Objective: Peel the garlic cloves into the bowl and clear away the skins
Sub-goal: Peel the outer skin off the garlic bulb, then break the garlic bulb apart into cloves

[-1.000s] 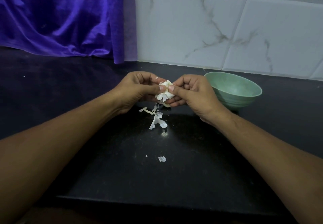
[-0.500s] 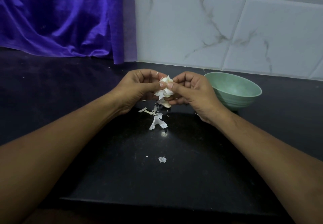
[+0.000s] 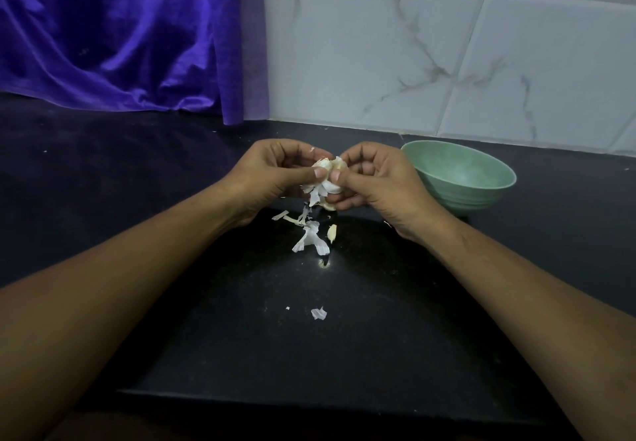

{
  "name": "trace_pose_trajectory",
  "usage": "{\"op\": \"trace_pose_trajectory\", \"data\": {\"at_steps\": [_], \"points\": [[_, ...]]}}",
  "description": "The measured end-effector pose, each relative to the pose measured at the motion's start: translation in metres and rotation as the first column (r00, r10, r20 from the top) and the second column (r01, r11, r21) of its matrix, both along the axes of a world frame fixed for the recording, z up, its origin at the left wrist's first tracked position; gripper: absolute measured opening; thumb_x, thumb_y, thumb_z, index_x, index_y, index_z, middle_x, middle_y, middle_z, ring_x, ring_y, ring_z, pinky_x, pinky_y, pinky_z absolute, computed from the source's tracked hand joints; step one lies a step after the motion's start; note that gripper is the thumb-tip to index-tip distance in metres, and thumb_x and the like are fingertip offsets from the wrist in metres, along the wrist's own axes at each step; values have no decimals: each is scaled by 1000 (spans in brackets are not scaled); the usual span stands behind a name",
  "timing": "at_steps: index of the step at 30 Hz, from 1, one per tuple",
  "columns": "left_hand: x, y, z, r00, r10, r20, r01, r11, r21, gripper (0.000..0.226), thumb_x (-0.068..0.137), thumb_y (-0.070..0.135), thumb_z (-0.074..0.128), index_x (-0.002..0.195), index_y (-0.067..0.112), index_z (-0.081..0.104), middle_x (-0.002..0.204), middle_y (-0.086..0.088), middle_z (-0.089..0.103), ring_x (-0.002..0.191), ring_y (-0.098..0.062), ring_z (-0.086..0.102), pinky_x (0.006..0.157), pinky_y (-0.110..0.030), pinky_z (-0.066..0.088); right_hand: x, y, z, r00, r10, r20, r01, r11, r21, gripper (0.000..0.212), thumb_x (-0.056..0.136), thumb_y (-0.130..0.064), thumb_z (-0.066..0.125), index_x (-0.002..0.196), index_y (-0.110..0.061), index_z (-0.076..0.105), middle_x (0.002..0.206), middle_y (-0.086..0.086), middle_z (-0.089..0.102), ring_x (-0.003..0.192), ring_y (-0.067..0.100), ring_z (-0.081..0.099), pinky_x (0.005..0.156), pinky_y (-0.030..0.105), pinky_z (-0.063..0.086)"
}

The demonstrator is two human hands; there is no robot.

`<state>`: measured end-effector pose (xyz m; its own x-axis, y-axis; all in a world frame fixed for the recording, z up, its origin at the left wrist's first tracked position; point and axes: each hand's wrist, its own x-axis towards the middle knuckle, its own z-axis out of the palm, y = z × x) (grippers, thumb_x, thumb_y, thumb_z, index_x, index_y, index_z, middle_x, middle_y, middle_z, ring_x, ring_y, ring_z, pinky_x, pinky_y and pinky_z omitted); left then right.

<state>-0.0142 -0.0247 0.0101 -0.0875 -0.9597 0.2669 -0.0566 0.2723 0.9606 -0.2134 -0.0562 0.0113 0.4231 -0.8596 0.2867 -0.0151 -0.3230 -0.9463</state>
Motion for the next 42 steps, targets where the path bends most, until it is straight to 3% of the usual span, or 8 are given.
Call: {"op": "trace_pose_trajectory", "data": {"at_steps": [8, 12, 17, 24, 28, 33, 35, 42], "points": [[3, -2, -1, 983, 125, 132, -118, 991, -59, 28, 87, 2, 79, 113, -1, 72, 109, -22, 75, 86, -21, 69, 70, -24, 60, 2, -1, 1, 977, -132, -166, 105, 981, -161, 13, 92, 8, 60, 89, -5, 60, 67, 12, 63, 61, 27, 74, 53, 38, 59], [7, -3, -2, 937, 175, 303, -153, 984, -94, 23, 84, 16, 86, 104, 11, 75, 96, -10, 78, 80, -19, 73, 76, -34, 62, -5, -1, 4, 924, -192, -331, 93, 952, -292, 7, 94, -8, 71, 90, -6, 67, 59, 6, 66, 46, 12, 66, 42, 26, 49], [9, -5, -3, 836, 269, 478, -207, 962, -178, 17, 86, 33, 85, 97, 22, 77, 87, 3, 78, 73, -8, 73, 68, -20, 58, -8, -2, 7, 883, -176, -436, 48, 956, -290, 16, 94, -25, 75, 83, -14, 73, 68, 9, 72, 56, 16, 70, 46, 28, 51], [13, -8, -3, 784, 270, 559, -208, 963, -173, 18, 86, 21, 84, 102, 27, 78, 89, 11, 77, 80, -7, 74, 80, -22, 58, -11, -2, 10, 866, -242, -438, 79, 931, -357, 27, 98, -35, 69, 81, -14, 73, 72, 12, 72, 59, 18, 70, 48, 30, 54], [14, -10, -5, 776, 285, 563, -216, 958, -188, 19, 85, 20, 86, 101, 27, 78, 91, 12, 77, 82, -8, 74, 82, -25, 60, -10, -6, 9, 782, -383, -491, 76, 841, -535, 10, 98, -24, 66, 100, -19, 74, 84, -7, 71, 66, 2, 61, 67, 23, 45], [13, -12, -7, 763, 335, 553, -246, 941, -231, 15, 83, 25, 87, 94, 27, 77, 86, 12, 77, 74, 0, 71, 74, -20, 55, -3, -9, 2, 554, -424, -716, -27, 851, -524, 55, 95, -61, 53, 130, -20, 64, 120, 6, 66, 109, 23, 64, 94, 42, 53], [13, -14, -7, 741, 356, 570, -255, 934, -252, 17, 81, 27, 89, 92, 27, 76, 85, 11, 76, 71, 2, 68, 71, -17, 53, -3, -8, 3, 545, -381, -747, -67, 869, -491, 64, 86, -73, 45, 122, -25, 68, 112, 1, 67, 104, 20, 65, 90, 42, 54], [14, -13, -6, 729, 352, 587, -258, 936, -240, 19, 83, 26, 87, 98, 26, 74, 89, 11, 76, 75, -1, 69, 75, -21, 55, -8, 1, 11, 674, -213, -707, -163, 891, -424, 14, 91, -36, 77, 97, -25, 73, 68, -13, 58, 59, -11, 54, 56, 12, 37]]}}
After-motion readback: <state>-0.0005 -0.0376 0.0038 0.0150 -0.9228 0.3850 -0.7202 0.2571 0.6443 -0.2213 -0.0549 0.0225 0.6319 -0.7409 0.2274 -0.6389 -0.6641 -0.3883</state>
